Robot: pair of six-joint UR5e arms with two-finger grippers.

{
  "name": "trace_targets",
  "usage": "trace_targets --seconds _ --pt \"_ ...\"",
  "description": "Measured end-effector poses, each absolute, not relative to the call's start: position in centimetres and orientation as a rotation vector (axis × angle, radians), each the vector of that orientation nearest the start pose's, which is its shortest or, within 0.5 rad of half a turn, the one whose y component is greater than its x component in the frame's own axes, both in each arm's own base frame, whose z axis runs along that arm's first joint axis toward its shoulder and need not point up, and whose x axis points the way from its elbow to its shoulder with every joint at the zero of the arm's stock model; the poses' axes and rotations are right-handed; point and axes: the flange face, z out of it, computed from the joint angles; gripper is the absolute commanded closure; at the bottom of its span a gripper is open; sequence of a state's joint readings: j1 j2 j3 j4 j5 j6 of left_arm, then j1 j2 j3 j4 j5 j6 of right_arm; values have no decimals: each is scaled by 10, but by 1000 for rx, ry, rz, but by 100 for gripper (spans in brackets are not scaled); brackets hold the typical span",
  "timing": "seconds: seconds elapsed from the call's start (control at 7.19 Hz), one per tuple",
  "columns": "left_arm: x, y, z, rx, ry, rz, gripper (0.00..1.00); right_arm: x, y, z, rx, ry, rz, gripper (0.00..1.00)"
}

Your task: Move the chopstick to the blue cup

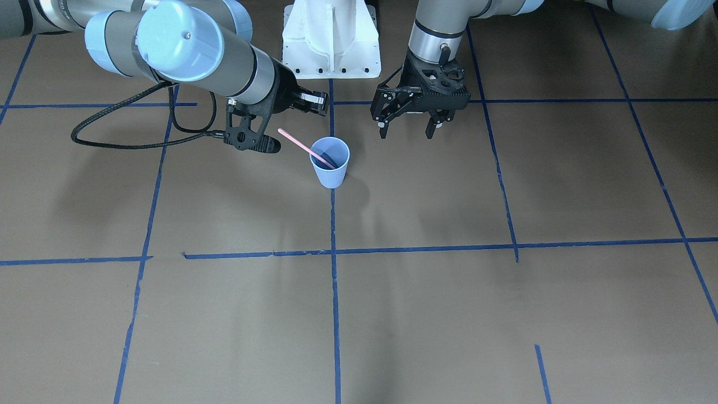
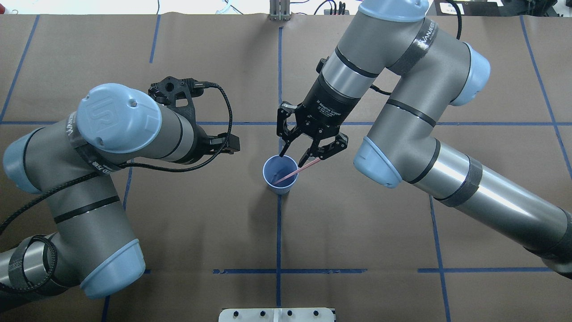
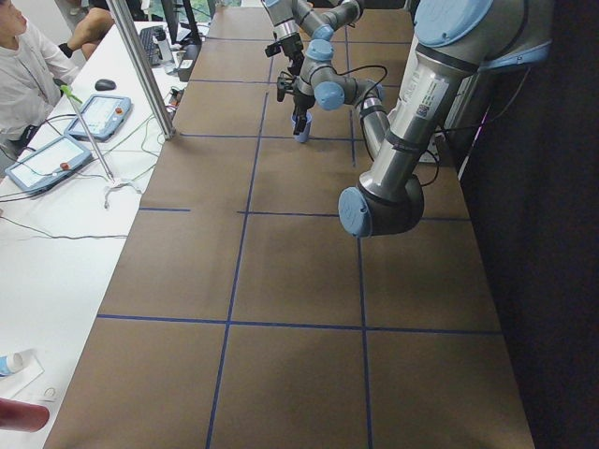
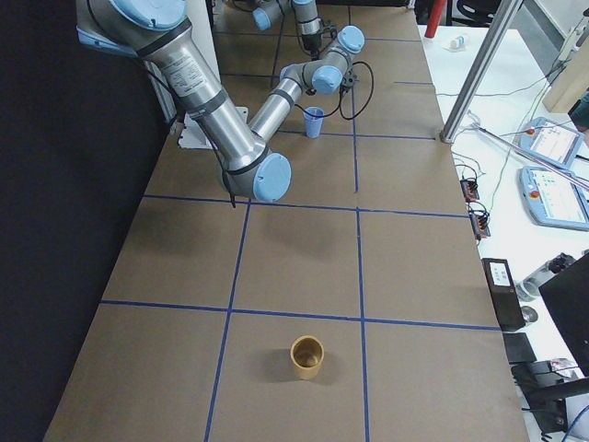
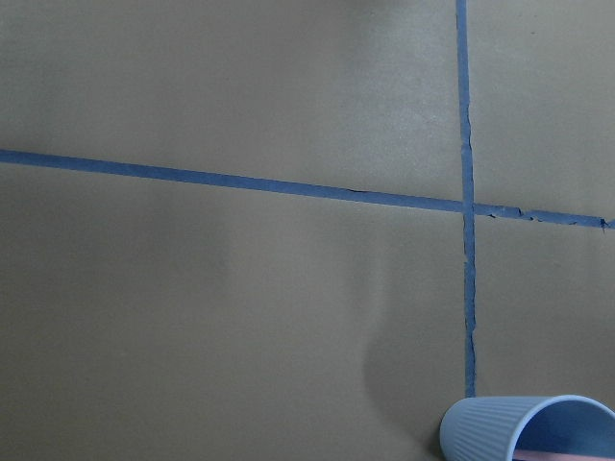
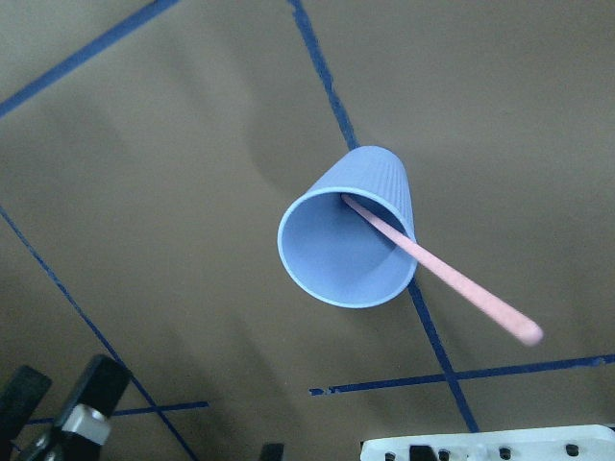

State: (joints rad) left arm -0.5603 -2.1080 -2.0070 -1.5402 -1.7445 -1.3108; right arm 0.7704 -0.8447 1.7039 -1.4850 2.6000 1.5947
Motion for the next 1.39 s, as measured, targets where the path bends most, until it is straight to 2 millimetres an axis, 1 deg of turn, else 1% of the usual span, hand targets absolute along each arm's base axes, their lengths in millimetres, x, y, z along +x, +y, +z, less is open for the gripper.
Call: trace_targets --seconds 0.14,0.28,0.42,0.56,0.7,0.83,0.97,1.11,1.25,1.39 --pt "419 -403 189 229 918 -190 0 -382 -490 138 -516 -1163 242 0" --pt "408 -401 206 236 897 -168 0 -327 -498 155 -450 -1191 294 0" --pt "394 -400 224 252 868 -131 0 -272 -502 186 -375 -1203 334 0" --pt "378 -402 245 262 831 -93 0 -230 -505 228 -293 -1188 340 0" --pt "357 -408 270 254 796 -48 0 -200 -507 276 -189 -1142 318 0" --pt "327 -418 299 230 767 10 0 -175 -509 330 -70 -1059 261 0" --pt "290 -430 331 213 736 72 0 -146 -514 382 26 -971 181 0" --pt "250 -441 364 212 698 127 0 -110 -522 431 78 -908 112 0" --pt "210 -451 392 211 671 175 0 -76 -525 475 97 -870 54 0" --pt "167 -461 423 203 658 221 0 -43 -522 522 107 -838 -6 0"
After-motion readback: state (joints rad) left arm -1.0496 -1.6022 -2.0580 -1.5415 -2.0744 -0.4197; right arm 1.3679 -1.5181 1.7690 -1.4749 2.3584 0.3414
